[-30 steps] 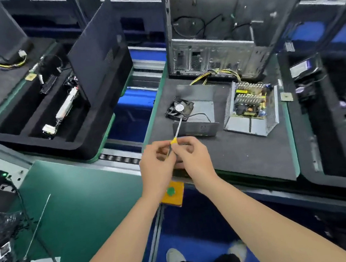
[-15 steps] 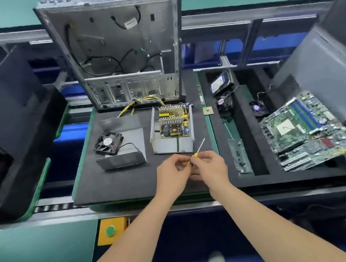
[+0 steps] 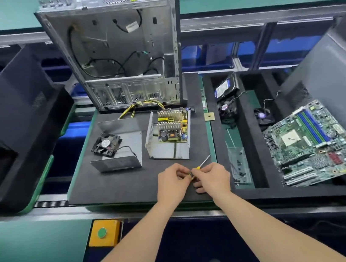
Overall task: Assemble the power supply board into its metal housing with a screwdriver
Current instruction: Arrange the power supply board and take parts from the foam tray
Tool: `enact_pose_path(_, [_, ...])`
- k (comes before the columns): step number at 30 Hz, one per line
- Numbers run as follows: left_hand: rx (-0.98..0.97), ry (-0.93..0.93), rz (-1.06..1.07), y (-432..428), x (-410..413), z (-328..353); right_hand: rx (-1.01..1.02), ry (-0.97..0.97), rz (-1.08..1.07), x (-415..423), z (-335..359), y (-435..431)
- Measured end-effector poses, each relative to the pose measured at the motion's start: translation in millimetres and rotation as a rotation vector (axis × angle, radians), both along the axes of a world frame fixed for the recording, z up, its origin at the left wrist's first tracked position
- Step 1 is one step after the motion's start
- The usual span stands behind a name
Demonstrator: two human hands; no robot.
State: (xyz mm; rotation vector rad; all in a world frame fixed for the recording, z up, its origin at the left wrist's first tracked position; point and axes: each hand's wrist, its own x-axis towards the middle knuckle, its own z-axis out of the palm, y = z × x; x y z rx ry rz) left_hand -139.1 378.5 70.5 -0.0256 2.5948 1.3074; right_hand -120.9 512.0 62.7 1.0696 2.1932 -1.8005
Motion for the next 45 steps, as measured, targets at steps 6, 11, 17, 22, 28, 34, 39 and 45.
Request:
enact_pose_path(6, [-0.002,0.038,0.032,-3,1,9,0.067,0.044,-0.022,-2,5,1])
enact_pose_path(11, [-0.084,0.311,0.069,-30,-9,33,0.259,0.325,0.006,-19,30,-1])
enact_pose_path(17, [-0.321,0.550,0.114,-91,-31,43,0.571,0.548,0.147,-55,64,-21])
enact_pose_path(22, [-0.412,0.466,-0.030,-129,-56,33,0.463,0.300,0.097,-90,60,-29])
enact_pose_path(28, [-0.261,0.490,-0.165,-155,-82,20,0.369,0.183,0.003,-119,41,-39])
enact_pose_path(34, [-0.200,0.598,-0.239,-179,-119,21,0.426,0.133,-0.119,-139,27,-48])
enact_pose_path(39, [-0.167,0.612,-0.255,-193,-141,20,0.419,0.127,-0.113,-144,25,-51])
enact_pose_path(45, [-0.168,0.552,-0.269,-201,-162,23,0.332,0.122,-0.066,-149,24,-54])
